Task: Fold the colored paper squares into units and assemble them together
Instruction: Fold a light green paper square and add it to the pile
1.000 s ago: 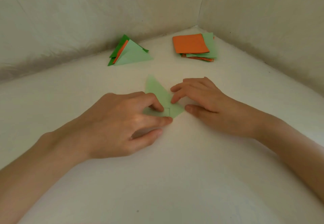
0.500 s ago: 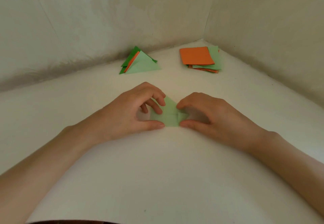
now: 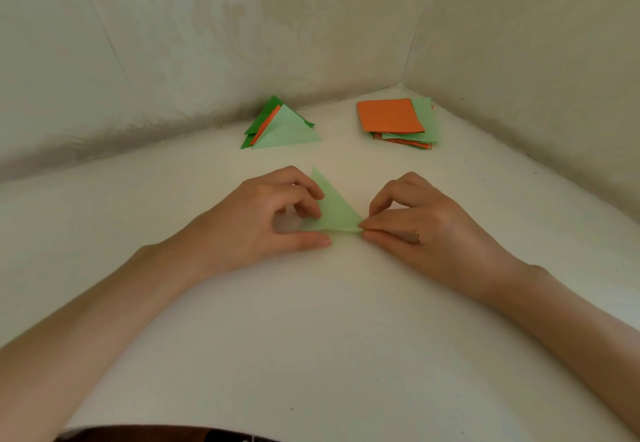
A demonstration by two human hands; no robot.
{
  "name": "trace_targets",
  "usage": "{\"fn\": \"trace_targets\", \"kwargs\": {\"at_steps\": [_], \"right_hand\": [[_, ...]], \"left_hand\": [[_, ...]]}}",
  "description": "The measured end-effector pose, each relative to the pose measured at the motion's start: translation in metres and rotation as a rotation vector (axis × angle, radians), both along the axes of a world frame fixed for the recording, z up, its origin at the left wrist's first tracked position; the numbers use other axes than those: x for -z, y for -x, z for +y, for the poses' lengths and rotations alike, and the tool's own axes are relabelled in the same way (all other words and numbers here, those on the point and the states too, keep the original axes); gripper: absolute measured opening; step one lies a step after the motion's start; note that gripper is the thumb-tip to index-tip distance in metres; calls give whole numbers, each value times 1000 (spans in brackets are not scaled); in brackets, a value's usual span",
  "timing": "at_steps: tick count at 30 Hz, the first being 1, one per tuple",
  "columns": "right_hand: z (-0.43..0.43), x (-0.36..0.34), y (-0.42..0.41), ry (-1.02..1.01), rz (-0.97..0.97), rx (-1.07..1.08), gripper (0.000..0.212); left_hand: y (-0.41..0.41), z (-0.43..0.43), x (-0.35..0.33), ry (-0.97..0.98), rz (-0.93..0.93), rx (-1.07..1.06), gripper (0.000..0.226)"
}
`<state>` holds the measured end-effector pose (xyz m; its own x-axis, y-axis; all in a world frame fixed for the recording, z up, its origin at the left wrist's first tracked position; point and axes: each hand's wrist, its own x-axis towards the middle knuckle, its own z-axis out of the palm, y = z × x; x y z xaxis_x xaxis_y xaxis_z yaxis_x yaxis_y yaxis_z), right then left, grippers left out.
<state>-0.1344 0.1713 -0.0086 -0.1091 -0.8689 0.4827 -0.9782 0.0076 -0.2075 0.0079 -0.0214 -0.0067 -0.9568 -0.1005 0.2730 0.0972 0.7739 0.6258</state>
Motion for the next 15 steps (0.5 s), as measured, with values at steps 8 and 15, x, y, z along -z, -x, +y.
{"fn": "trace_targets", "kwargs": {"at_steps": [8, 15], "right_hand": [[-2, -10, -12, -147, -446, 230, 18], [-14, -6, -17, -200, -329, 367, 26]], "left_hand": [[6, 1, 3, -63, -33, -124, 38], [11, 11, 5, 40, -14, -260, 33]]}}
